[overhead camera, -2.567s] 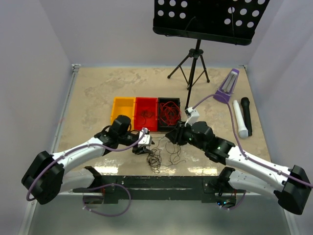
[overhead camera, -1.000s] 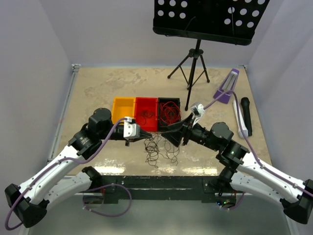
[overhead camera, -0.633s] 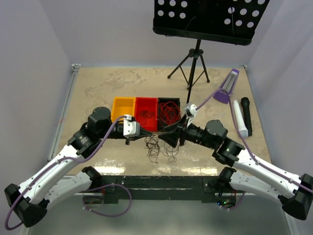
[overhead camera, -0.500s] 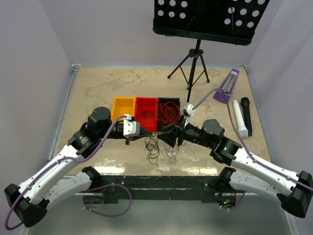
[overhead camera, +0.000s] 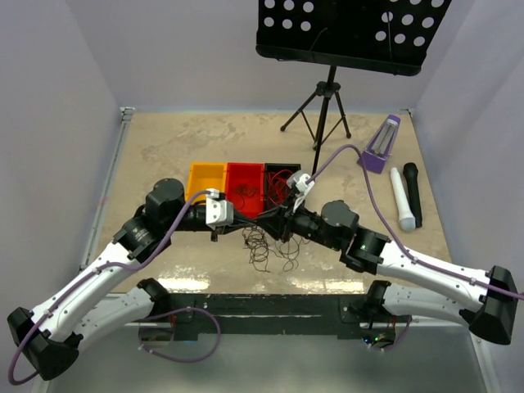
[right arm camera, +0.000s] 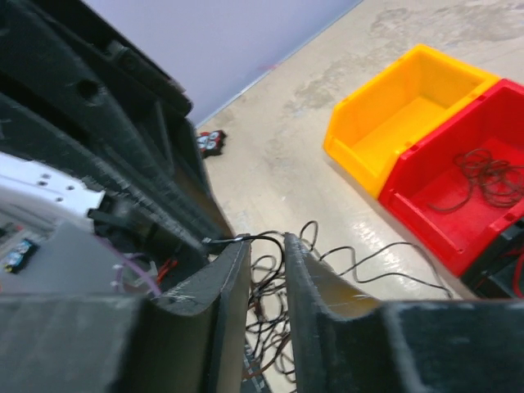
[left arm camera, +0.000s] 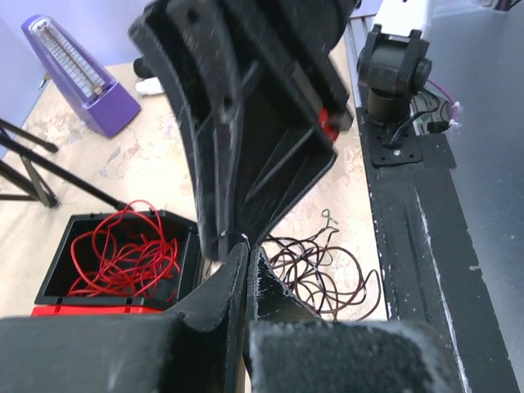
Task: Untangle the cables
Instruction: Untie the cable.
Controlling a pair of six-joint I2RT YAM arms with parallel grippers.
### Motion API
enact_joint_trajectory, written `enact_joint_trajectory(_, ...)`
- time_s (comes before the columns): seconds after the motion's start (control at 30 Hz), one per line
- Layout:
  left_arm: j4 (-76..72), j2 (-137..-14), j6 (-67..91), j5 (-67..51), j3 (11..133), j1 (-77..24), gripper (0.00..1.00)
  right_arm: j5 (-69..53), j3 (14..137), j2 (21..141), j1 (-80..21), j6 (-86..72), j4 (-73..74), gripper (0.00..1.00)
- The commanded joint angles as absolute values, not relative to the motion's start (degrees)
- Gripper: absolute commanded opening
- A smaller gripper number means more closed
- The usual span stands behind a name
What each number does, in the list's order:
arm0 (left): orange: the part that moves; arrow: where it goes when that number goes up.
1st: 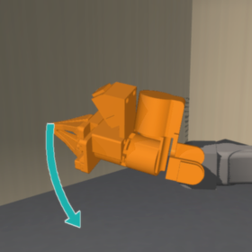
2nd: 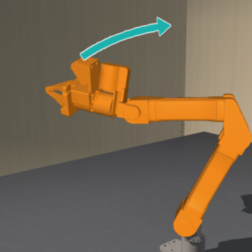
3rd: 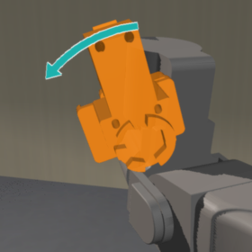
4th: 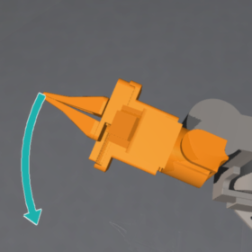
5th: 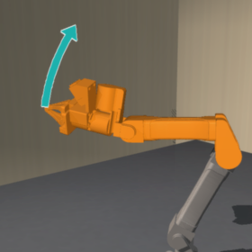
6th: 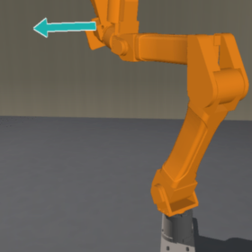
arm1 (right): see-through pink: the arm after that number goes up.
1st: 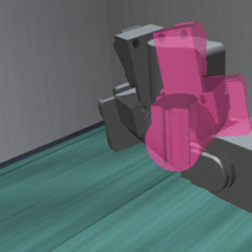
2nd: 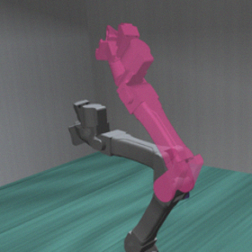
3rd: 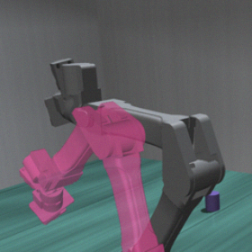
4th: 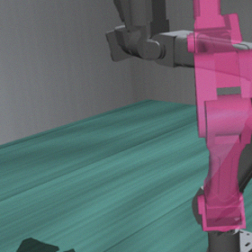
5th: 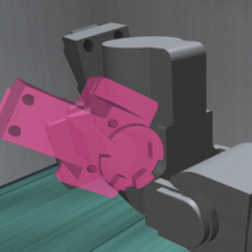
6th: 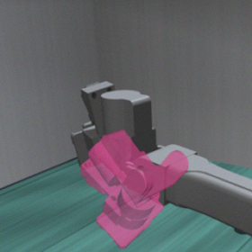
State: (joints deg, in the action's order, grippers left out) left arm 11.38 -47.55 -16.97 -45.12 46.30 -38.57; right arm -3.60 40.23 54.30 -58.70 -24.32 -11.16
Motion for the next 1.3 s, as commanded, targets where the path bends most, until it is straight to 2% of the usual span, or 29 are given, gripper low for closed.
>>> enact_joint_trajectory(0.0,7.56,-47.02,-14.15,-46.76,48.87,-38.94,0.0,5.7,44.56,56.51,-61.69,-22.41,-12.75,0.18)
enact_joint_trajectory(0.1,7.82,-46.76,-13.97,-46.84,48.95,-38.94,0.0,11.57,45.44,56.6,-63.1,-21.88,-11.17,0.13)
enact_joint_trajectory(0.23,7.47,-46.5,-13.8,-46.85,48.87,-39.02,0.0,18.26,45.62,55.81,-64.07,-22.85,-9.32,0.12)
enact_joint_trajectory(0.33,7.29,-46.32,-13.45,-47.37,49.04,-38.94,0.0,23.27,44.91,55.2,-64.69,-23.81,-7.57,0.19)
enact_joint_trajectory(0.47,7.82,-46.23,-13.97,-47.29,50.36,-38.85,0.0,28.9,44.56,55.55,-64.78,-25.74,-2.56,0.22)
enact_joint_trajectory(0.6,10.89,-46.49,-16.6,-47.99,54.48,-38.94,0.0,35.23,44.47,53.97,-64.78,-28.47,1.93,0.29)
enact_joint_trajectory(0.83,17.66,-46.14,-19.42,-49.92,58.45,-38.94,0.0,42.97,44.74,49.57,-64.78,-30.32,5.36,0.32)
enact_joint_trajectory(1.13,17.93,-46.41,-18.37,-51.77,61.25,-38.94,0.0,48.07,45.88,50.36,-64.78,-34.88,11.5,0.33)
enact_joint_trajectory(1.27,19.95,-47.11,-20.21,-51.42,65.29,-38.94,0.0,48.6,45.27,50.45,-64.78,-39.54,16.78,0.4)
